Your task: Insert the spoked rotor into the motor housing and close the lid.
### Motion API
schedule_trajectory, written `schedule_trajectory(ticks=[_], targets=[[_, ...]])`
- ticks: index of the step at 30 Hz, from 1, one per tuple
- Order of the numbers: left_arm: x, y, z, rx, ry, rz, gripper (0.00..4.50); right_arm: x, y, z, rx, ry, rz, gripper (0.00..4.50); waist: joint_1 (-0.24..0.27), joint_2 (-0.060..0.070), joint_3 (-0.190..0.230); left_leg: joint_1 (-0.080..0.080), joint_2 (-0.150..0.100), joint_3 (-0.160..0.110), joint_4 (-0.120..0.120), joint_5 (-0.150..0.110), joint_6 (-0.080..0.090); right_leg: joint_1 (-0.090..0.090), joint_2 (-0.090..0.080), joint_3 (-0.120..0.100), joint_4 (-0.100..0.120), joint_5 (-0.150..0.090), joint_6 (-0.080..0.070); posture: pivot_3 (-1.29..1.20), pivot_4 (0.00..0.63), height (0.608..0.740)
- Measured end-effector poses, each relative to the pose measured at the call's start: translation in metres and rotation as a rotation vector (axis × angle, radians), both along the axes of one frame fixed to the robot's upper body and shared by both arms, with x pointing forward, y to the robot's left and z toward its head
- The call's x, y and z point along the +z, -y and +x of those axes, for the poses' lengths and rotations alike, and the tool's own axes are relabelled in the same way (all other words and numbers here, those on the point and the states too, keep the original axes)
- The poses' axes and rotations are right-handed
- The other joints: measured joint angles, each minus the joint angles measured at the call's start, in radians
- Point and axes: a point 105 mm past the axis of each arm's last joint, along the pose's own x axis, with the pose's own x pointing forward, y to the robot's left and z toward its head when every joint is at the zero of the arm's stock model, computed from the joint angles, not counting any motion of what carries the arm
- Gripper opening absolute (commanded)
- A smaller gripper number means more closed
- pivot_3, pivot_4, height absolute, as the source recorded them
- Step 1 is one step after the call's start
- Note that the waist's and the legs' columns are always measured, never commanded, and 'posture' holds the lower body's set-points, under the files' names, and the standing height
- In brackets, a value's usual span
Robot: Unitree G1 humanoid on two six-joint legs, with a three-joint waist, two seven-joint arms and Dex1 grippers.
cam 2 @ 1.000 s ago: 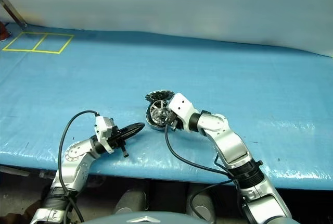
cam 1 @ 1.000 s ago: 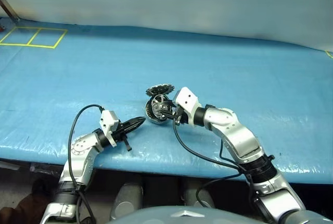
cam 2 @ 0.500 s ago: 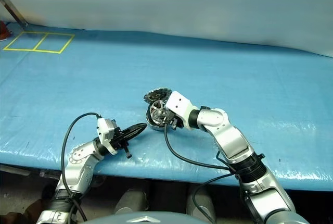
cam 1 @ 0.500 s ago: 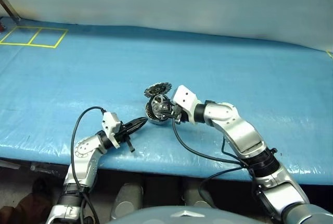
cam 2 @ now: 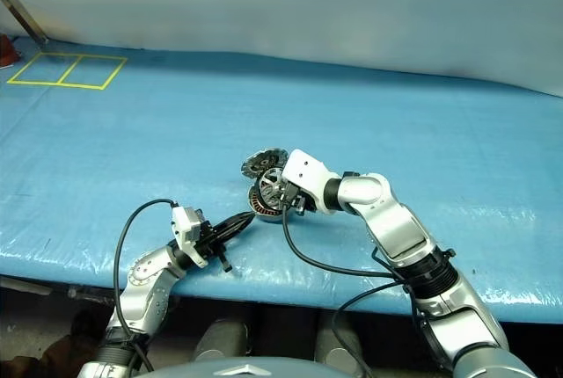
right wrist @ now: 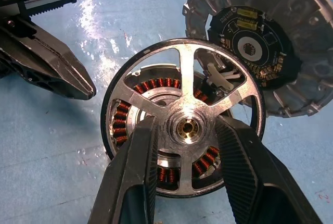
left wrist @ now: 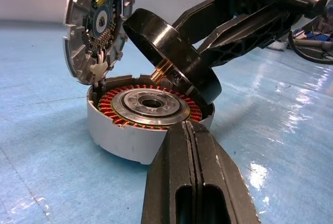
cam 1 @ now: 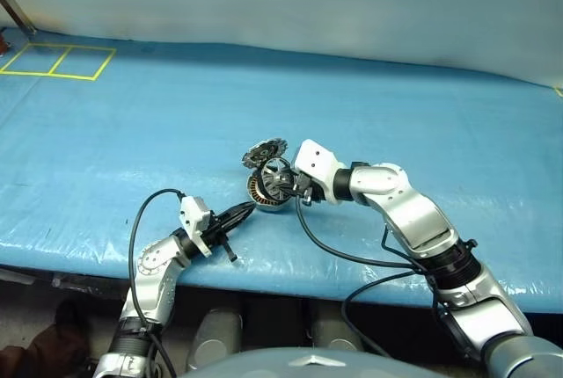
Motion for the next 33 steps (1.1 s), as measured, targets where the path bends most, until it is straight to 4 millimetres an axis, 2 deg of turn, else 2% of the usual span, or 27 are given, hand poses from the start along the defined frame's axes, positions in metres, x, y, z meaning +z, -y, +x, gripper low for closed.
schedule_trajectory(ticks=[14, 18, 23, 24, 33], targets=[[-0.0071, -0.0014, -0.0061, 0.031, -0.020, -0.006, 0.00, -0.0015, -0.0052, -0.0011, 0.033, -0.001, -0.037, 1.58, 0.000, 0.000, 0.000, 0.000, 0.000, 0.000, 0.000, 0.000, 0.000, 0.000, 0.000, 0.000, 0.000, 0.000, 0.000, 0.00, 0.150, 0.740], [-0.0072, -0.0014, -0.0061, 0.035, -0.020, -0.007, 0.00, -0.0059, -0.0055, -0.0017, 0.035, -0.019, -0.057, 2.66, 0.000, 0.000, 0.000, 0.000, 0.000, 0.000, 0.000, 0.000, 0.000, 0.000, 0.000, 0.000, 0.000, 0.000, 0.000, 0.00, 0.150, 0.740], [-0.0074, -0.0019, -0.0062, 0.040, -0.019, -0.007, 0.00, -0.0105, -0.0056, -0.0003, 0.023, -0.031, -0.062, 4.34, -0.001, 0.000, 0.000, 0.000, 0.000, 0.000, 0.000, 0.000, 0.000, 0.000, 0.000, 0.000, 0.000, 0.000, 0.000, 0.00, 0.150, 0.740], [-0.0074, -0.0020, -0.0062, 0.040, -0.019, -0.007, 0.00, -0.0106, -0.0063, 0.0000, 0.020, -0.030, -0.059, 4.46, -0.001, 0.000, 0.000, 0.000, 0.000, 0.000, 0.000, 0.000, 0.000, 0.000, 0.000, 0.000, 0.000, 0.000, 0.000, 0.00, 0.150, 0.740], [-0.0073, -0.0038, -0.0058, 0.039, -0.017, 0.003, 0.00, -0.0018, -0.0074, -0.0001, -0.006, -0.012, 0.008, 4.46, -0.001, 0.000, 0.000, 0.000, 0.000, 0.000, 0.000, 0.000, 0.000, 0.000, 0.000, 0.000, 0.000, 0.000, 0.000, 0.00, 0.150, 0.740]])
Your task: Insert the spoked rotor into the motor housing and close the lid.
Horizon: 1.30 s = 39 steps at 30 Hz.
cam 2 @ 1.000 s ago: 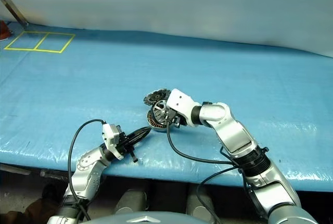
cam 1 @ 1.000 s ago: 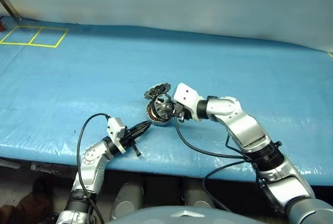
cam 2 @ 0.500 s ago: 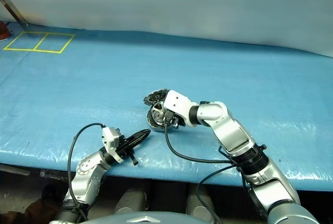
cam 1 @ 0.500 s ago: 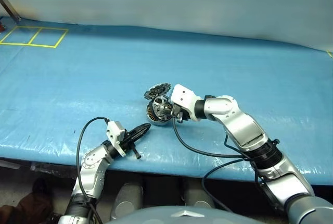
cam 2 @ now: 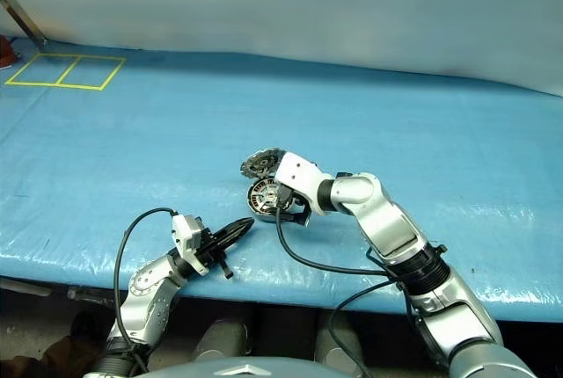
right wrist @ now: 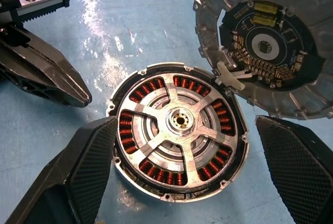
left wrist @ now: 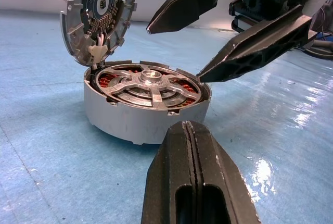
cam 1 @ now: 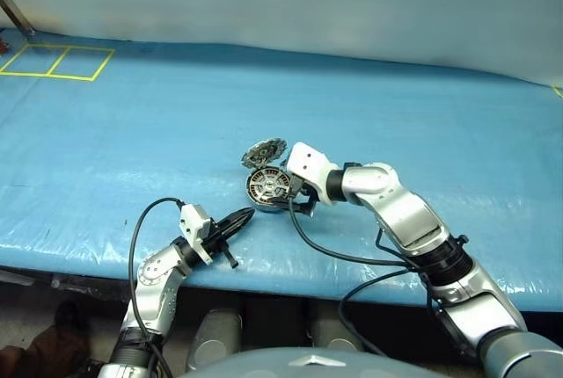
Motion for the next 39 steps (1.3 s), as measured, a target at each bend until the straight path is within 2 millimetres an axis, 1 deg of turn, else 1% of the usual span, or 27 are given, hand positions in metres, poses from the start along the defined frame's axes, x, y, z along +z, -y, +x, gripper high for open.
schedule_trajectory(ticks=[3, 6, 15, 17, 18, 21, 26, 31, 32, 34, 36, 38, 39], targets=[[0.001, -0.004, 0.001, 0.000, 0.004, 0.015, 0.00, 0.002, 0.000, 0.000, -0.028, -0.019, 0.064, 4.46, -0.001, 0.000, 0.000, 0.000, 0.000, 0.000, 0.000, 0.000, 0.000, 0.000, 0.000, 0.000, 0.000, 0.000, 0.000, 0.00, 0.150, 0.740], [0.004, -0.008, 0.004, 0.003, 0.017, 0.029, 0.00, 0.002, -0.002, -0.001, -0.051, -0.043, 0.120, 3.90, 0.000, 0.000, 0.000, 0.000, 0.000, 0.000, 0.000, 0.000, 0.000, 0.000, 0.000, 0.000, 0.000, 0.000, 0.000, 0.00, 0.150, 0.740], [0.010, -0.016, 0.010, 0.006, 0.036, 0.058, 0.00, -0.017, -0.011, 0.010, -0.147, -0.109, 0.204, 0.89, -0.007, 0.000, 0.000, 0.000, 0.000, 0.000, 0.000, 0.000, 0.000, 0.000, 0.000, 0.000, 0.000, 0.000, 0.000, 0.00, 0.150, 0.740], [0.012, -0.019, 0.011, 0.012, 0.042, 0.067, 0.00, -0.022, -0.013, 0.012, -0.159, -0.129, 0.213, 0.25, -0.009, 0.000, 0.000, 0.000, 0.000, 0.000, 0.000, 0.000, 0.000, 0.000, 0.000, 0.000, 0.000, 0.000, 0.000, 0.00, 0.150, 0.740], [0.013, -0.020, 0.011, 0.013, 0.044, 0.071, 0.00, -0.025, -0.014, 0.013, -0.162, -0.131, 0.210, 0.02, -0.009, 0.001, 0.000, 0.000, 0.000, 0.000, 0.000, 0.000, 0.000, 0.000, 0.000, 0.000, 0.000, 0.000, 0.000, 0.00, 0.150, 0.740], [0.016, -0.023, 0.011, 0.029, 0.051, 0.074, 0.00, -0.027, -0.012, 0.015, -0.167, -0.124, 0.208, 0.02, -0.011, 0.001, 0.000, 0.000, 0.000, 0.000, 0.000, 0.000, 0.000, 0.000, 0.000, 0.000, 0.000, 0.000, 0.000, 0.00, 0.150, 0.740], [0.018, -0.026, 0.011, 0.044, 0.043, 0.075, 0.00, -0.028, -0.015, 0.013, -0.155, -0.119, 0.212, 0.02, -0.011, 0.001, 0.000, 0.001, 0.000, 0.000, 0.000, 0.000, 0.000, 0.000, 0.000, 0.000, 0.001, 0.000, 0.000, 0.00, 0.150, 0.740], [0.027, -0.040, 0.019, 0.129, 0.041, 0.036, 0.00, -0.027, -0.020, 0.008, -0.160, -0.132, 0.266, 0.02, -0.012, 0.001, 0.000, 0.000, 0.000, -0.001, 0.000, 0.000, 0.000, 0.000, 0.001, 0.000, 0.001, 0.000, 0.000, 0.00, 0.150, 0.740], [0.028, -0.042, 0.022, 0.147, 0.037, 0.026, 0.00, -0.024, -0.020, 0.007, -0.164, -0.132, 0.289, 0.02, -0.012, 0.001, 0.001, 0.000, 0.000, -0.001, 0.000, 0.000, 0.000, -0.001, 0.001, 0.000, 0.001, 0.000, 0.000, 0.00, 0.150, 0.740], [0.035, -0.048, 0.029, 0.184, 0.034, -0.001, 0.00, -0.009, -0.019, 0.005, -0.161, -0.110, 0.357, 0.02, -0.011, 0.001, 0.001, 0.000, 0.000, -0.001, 0.000, 0.000, 0.000, 0.000, 0.001, 0.000, 0.001, 0.000, 0.000, 0.00, 0.150, 0.740], [0.040, -0.051, 0.037, 0.222, 0.014, 0.001, 0.00, 0.009, -0.015, 0.002, -0.160, -0.073, 0.416, 0.02, -0.008, 0.001, 0.001, 0.000, 0.000, -0.001, 0.000, 0.000, 0.000, 0.000, 0.001, 0.000, 0.000, 0.000, 0.000, 0.00, 0.150, 0.740], [0.044, -0.054, 0.045, 0.252, -0.010, 0.009, 0.00, 0.020, -0.008, -0.001, -0.169, -0.036, 0.440, 0.02, -0.007, 0.001, 0.001, 0.000, 0.000, -0.001, 0.000, 0.000, 0.000, 0.000, 0.001, 0.000, 0.000, 0.000, 0.000, 0.00, 0.150, 0.740], [0.045, -0.056, 0.049, 0.270, -0.028, 0.010, 0.00, 0.022, 0.000, -0.002, -0.190, -0.020, 0.437, 0.02, -0.007, 0.001, 0.001, 0.000, 0.000, -0.001, 0.000, 0.000, 0.000, 0.000, 0.001, 0.000, 0.000, 0.000, 0.000, 0.00, 0.150, 0.740]])
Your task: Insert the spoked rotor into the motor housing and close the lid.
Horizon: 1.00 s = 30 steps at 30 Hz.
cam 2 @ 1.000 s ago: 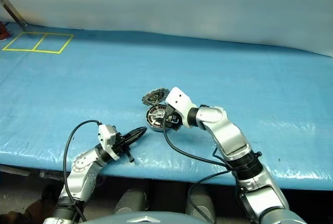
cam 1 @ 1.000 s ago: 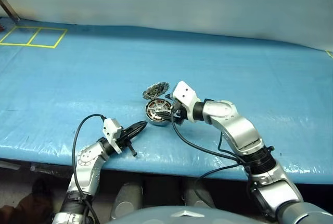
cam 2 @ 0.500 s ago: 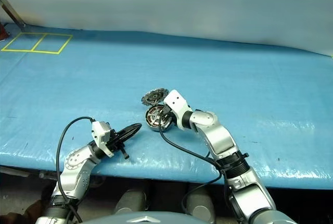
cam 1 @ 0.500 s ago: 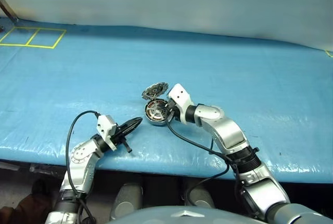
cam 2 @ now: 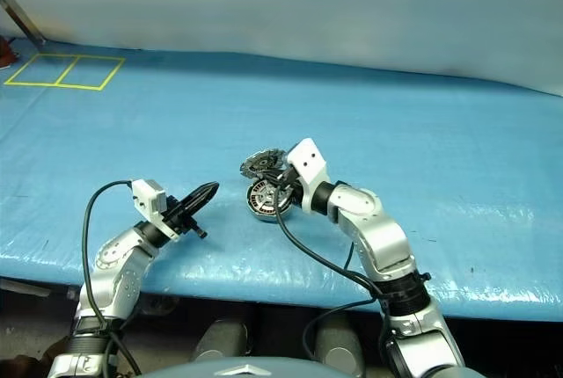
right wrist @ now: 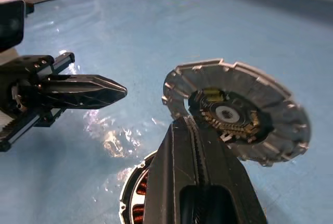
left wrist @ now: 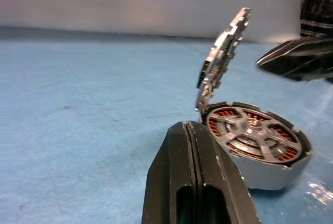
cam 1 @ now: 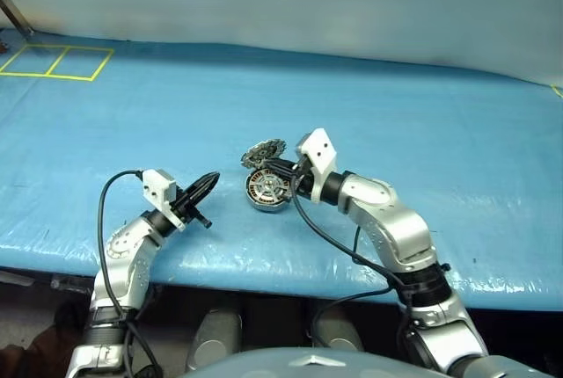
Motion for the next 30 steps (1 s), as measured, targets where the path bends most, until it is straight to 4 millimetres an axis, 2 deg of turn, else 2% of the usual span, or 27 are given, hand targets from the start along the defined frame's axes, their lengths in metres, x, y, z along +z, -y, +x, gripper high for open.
schedule_trajectory(ticks=[5, 9, 12, 17, 23, 30], targets=[[0.005, 0.000, 0.020, 0.070, -0.045, 0.023, 0.00, -0.016, 0.029, -0.009, -0.090, -0.035, -0.054, 0.02, 0.001, 0.000, 0.000, 0.000, 0.000, 0.000, 0.000, 0.000, 0.000, 0.000, 0.000, 0.000, 0.000, 0.000, 0.000, 0.00, 0.150, 0.740], [0.015, 0.002, 0.045, 0.099, -0.022, 0.123, 0.00, -0.029, 0.039, -0.016, -0.128, -0.068, -0.083, 0.02, 0.000, -0.001, 0.000, 0.000, 0.000, 0.001, 0.000, 0.000, 0.000, 0.000, 0.001, 0.000, 0.000, 0.000, 0.000, 0.00, 0.150, 0.740], [0.023, 0.004, 0.060, 0.079, -0.015, 0.129, 0.00, -0.040, 0.041, -0.021, -0.147, -0.110, -0.098, 0.02, -0.001, -0.001, 0.001, 0.000, 0.000, 0.001, 0.000, 0.000, 0.000, 0.000, 0.000, 0.000, 0.000, 0.000, 0.000, 0.00, 0.150, 0.740], [0.045, 0.019, 0.081, -0.039, 0.021, 0.105, 0.00, -0.044, 0.041, -0.022, -0.161, -0.117, -0.105, 0.02, -0.001, -0.001, 0.001, -0.001, 0.000, 0.001, 0.000, 0.000, 0.000, 0.000, 0.000, 0.000, -0.001, 0.003, 0.004, 0.00, 0.150, 0.740], [0.053, 0.043, 0.097, -0.200, 0.003, 0.065, 0.00, -0.045, 0.044, -0.022, -0.177, -0.114, -0.115, 0.02, -0.001, -0.002, 0.001, -0.001, 0.000, 0.001, 0.000, 0.000, 0.000, 0.000, 0.000, 0.000, -0.001, 0.003, 0.006, 0.00, 0.150, 0.740], [0.056, 0.080, 0.094, -0.429, -0.072, -0.013, 0.00, -0.048, 0.047, -0.025, -0.204, -0.117, -0.129, 0.02, -0.007, -0.003, 0.002, -0.001, 0.000, 0.000, 0.000, 0.000, 0.000, 0.000, 0.000, 0.000, -0.002, 0.003, 0.007, 0.00, 0.150, 0.740]])
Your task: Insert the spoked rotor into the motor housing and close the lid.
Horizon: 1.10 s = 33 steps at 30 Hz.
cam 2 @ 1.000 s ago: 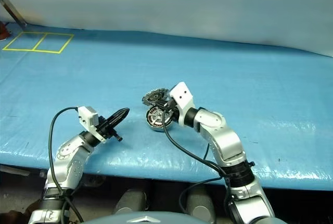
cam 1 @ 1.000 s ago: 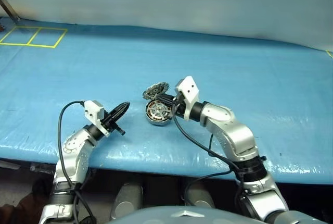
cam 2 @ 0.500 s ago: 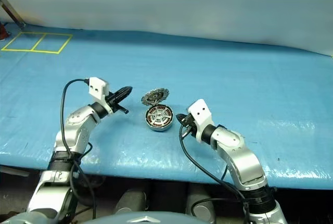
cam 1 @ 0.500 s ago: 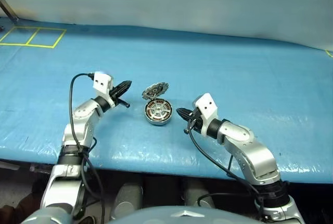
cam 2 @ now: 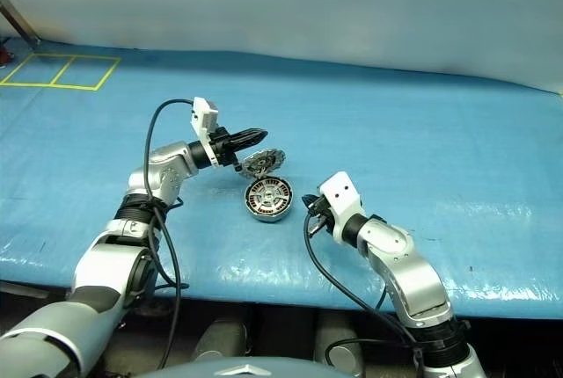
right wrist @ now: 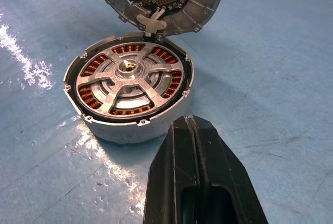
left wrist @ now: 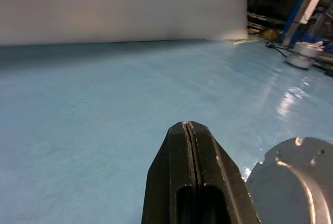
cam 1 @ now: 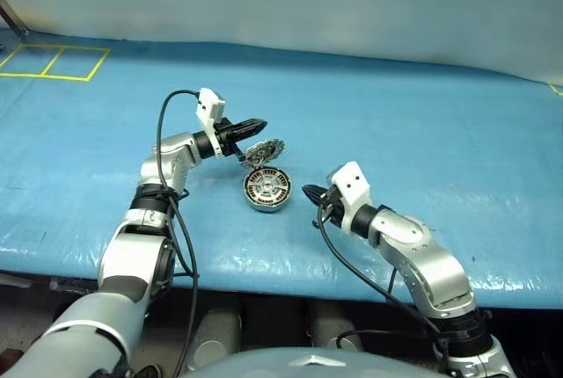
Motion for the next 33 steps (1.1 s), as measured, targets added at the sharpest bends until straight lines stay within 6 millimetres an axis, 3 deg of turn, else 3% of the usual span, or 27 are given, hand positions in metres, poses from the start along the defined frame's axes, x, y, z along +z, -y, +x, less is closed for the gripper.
schedule_trajectory(ticks=[4, 11, 19, 33], targets=[[-0.007, 0.013, -0.002, -0.065, -0.034, 0.042, 0.00, -0.001, 0.002, -0.002, -0.017, 0.002, -0.001, 0.02, -0.001, 0.000, 0.000, 0.000, 0.000, 0.000, 0.000, 0.000, 0.000, 0.000, 0.000, 0.000, 0.000, 0.000, 0.001, 0.00, 0.150, 0.740], [-0.022, 0.029, -0.025, -0.270, -0.100, 0.098, 0.00, 0.002, 0.007, -0.001, -0.050, 0.016, -0.001, 0.02, -0.002, 0.000, 0.000, 0.000, 0.000, 0.000, 0.000, 0.000, 0.000, 0.000, 0.000, 0.000, 0.000, 0.000, 0.001, 0.00, 0.150, 0.740], [-0.045, 0.019, -0.046, -0.352, -0.170, 0.161, 0.00, 0.002, 0.010, 0.002, -0.073, 0.020, -0.003, 0.02, -0.007, 0.000, 0.000, 0.001, 0.000, 0.000, 0.001, 0.000, 0.000, 0.000, 0.000, 0.000, 0.001, 0.000, 0.001, 0.00, 0.150, 0.740], [-0.052, 0.004, -0.056, -0.276, -0.130, 0.156, 0.00, 0.006, 0.003, 0.011, -0.072, 0.039, 0.031, 0.02, -0.006, 0.000, 0.000, 0.003, 0.000, 0.000, 0.001, 0.000, 0.000, 0.002, 0.000, 0.001, 0.002, 0.000, 0.001, 0.00, 0.150, 0.740]])
